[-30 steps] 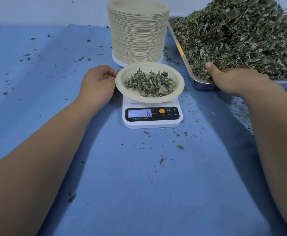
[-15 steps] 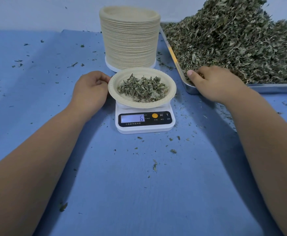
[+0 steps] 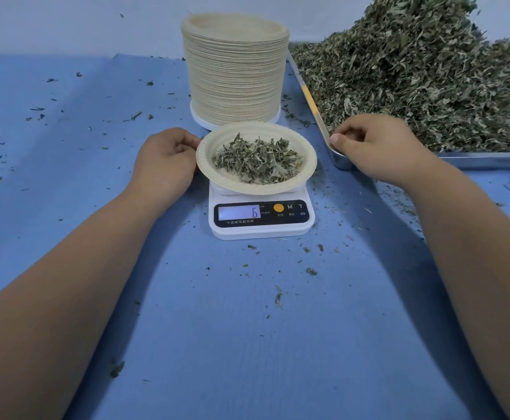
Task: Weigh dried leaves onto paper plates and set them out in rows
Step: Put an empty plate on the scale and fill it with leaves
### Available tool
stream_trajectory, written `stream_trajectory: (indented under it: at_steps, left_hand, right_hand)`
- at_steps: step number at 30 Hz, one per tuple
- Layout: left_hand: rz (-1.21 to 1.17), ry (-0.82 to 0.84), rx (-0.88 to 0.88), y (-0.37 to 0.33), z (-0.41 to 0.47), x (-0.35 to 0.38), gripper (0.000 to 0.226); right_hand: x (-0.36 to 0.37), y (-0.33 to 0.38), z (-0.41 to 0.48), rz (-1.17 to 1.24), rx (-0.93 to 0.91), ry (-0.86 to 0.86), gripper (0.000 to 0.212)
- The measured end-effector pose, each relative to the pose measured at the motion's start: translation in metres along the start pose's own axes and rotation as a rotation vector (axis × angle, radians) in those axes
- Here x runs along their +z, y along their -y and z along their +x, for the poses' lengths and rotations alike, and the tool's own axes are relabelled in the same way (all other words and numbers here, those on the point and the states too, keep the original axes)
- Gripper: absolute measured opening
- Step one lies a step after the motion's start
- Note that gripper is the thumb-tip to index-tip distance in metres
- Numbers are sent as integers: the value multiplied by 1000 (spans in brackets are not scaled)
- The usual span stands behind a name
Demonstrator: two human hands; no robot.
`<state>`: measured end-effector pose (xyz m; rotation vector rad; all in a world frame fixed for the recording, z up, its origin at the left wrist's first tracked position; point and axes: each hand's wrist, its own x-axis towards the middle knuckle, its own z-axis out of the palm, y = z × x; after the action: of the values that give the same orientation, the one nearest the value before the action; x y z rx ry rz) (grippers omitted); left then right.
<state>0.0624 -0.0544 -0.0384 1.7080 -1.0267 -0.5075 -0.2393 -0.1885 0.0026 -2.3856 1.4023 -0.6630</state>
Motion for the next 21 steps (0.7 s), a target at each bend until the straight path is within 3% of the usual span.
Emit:
stream_trajectory:
  at_steps: [8,21]
  left_hand:
    - [-10,-1,-4,-1,-1,0,33]
    - [1,7,-4,-2,-2,-1,33]
  right_hand:
    - [0,-9,3,17,1,-286,13]
    - [2,-3,0,38,-4,-381,18]
